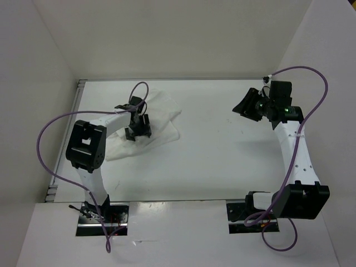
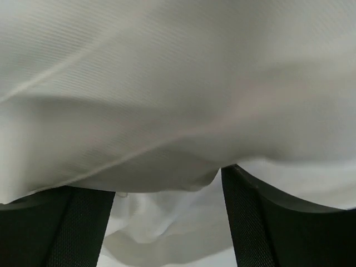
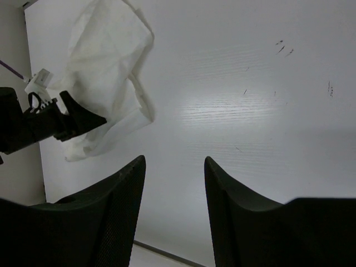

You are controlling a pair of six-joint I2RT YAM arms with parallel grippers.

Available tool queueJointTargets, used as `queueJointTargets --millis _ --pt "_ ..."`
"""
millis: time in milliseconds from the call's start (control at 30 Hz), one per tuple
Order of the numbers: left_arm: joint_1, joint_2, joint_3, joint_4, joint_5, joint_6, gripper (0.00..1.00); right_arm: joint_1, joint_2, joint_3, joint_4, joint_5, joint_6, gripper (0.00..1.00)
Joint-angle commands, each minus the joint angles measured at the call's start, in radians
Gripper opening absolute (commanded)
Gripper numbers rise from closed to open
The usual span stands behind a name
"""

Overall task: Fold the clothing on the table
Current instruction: Move the skirt to the center of the board

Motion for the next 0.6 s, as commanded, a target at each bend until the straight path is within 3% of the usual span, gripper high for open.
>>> queueJointTargets --millis 0,67,233,367,433,567 --pt "-0.112 0.016 0.031 0.090 0.266 0.002 0.80 -0.014 -0.028 -0.011 0.020 0.002 -0.016 0.52" --pt "-0.138 0.042 0.058 0.157 0.441 -0.020 0.80 -0.014 -0.028 -0.011 0.020 0.002 -0.016 0.52" --pt "-0.172 0.158 0.231 0.214 0.624 -0.078 0.80 -0.014 -0.028 -0.023 0.020 -0.007 -0.016 0.52" --pt "-0.163 0.136 0.421 0.170 0.626 -0.097 0.83 -0.014 -0.028 -0.043 0.020 -0.067 -0.016 0.52" --pt "-0.138 0.055 0.434 0.161 0.585 -0.097 0.84 -0.014 -0.028 -0.064 0.020 -0.093 -0.016 0.52" --pt "-0.080 -0.085 0.411 0.102 0.485 -0.078 0.87 0.020 -0.018 -0.142 0.020 -0.151 0.019 0.41"
